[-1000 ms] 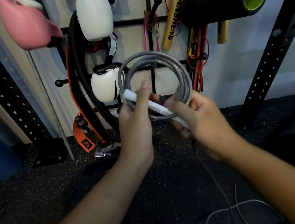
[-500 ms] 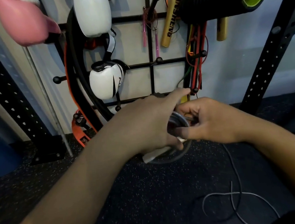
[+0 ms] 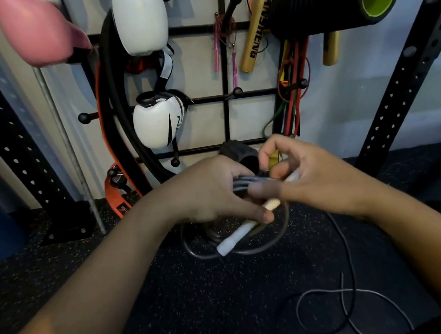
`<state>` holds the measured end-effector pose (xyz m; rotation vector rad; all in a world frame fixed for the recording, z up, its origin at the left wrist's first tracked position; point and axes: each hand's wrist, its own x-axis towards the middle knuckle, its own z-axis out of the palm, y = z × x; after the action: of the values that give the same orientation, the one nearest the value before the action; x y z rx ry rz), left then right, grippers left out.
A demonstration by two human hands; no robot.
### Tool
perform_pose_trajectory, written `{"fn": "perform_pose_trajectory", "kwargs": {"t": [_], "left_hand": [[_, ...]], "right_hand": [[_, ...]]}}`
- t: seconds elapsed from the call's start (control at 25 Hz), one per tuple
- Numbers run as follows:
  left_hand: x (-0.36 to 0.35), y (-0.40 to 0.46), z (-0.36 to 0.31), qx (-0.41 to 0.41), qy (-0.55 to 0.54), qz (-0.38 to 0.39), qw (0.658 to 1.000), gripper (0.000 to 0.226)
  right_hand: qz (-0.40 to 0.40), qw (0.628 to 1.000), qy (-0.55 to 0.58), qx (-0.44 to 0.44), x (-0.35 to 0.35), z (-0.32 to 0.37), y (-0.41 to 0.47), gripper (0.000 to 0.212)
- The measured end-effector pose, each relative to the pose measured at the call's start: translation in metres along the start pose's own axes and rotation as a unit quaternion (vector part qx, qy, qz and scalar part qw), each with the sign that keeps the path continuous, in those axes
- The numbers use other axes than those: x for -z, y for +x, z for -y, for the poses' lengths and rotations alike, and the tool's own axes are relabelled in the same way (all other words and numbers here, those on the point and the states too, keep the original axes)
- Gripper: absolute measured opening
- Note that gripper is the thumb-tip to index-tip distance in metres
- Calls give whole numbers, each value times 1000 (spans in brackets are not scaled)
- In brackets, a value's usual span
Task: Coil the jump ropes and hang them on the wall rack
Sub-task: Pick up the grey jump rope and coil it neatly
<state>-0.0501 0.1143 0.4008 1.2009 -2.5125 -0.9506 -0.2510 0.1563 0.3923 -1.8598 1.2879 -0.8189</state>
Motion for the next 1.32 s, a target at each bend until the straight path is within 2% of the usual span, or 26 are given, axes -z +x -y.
{"fn": "perform_pose_trajectory", "kwargs": {"t": [0.08,0.12,0.2,0.32,0.4,0.48,0.56,0.64,0.72,0.8,0.84,0.88,0.96,1.0,1.16,1.24,1.32], "left_hand": [[4,-3,9,-24,-123,-29,992,28],[5,-2,13,-28,-208,-59,976,29],[4,2,15,-42,-383,-122,915,34],[-7,16,11,-70,-554,-240,794,38],[-19,22,3,-48,-611,-302,730,36],[-31,23,-4,-26,-620,-328,713,38],[-35,22,-6,-8,-598,-336,728,39],[-29,21,-1,-8,-554,-337,762,39],[-11,16,9,-32,-479,-353,803,64],[15,5,16,-65,-302,-367,877,89],[27,-2,16,-86,-196,-332,919,94],[35,-8,12,-94,-116,-258,954,98],[34,-11,2,-65,-49,-79,994,101],[27,-8,0,-49,-52,-24,997,98],[6,5,1,15,-181,20,983,50],[9,2,2,35,-174,78,981,28],[7,1,2,34,-135,96,986,26]], "right_hand": [[-56,991,119,-15,7,-3,2,43],[-87,980,176,-25,12,-5,5,51],[-129,971,198,-35,17,-12,8,62],[-109,975,189,-35,-1,-17,9,77],[-121,961,247,-6,-20,-12,7,66],[-176,936,304,16,-34,-3,7,39],[-205,924,321,28,-38,-1,9,34],[-218,927,302,41,-32,-1,10,38],[-212,948,233,43,-17,-4,12,38],[-165,977,125,42,-4,-6,10,33],[-125,988,74,42,-2,-7,10,31],[-85,994,44,46,-4,-6,9,30],[-42,995,61,63,-15,-3,11,29],[-42,992,87,76,-21,-2,12,31],[-53,985,143,85,-27,-1,12,38],[-57,992,80,79,-31,-3,10,37],[-86,990,-34,107,-34,-2,8,31]]}}
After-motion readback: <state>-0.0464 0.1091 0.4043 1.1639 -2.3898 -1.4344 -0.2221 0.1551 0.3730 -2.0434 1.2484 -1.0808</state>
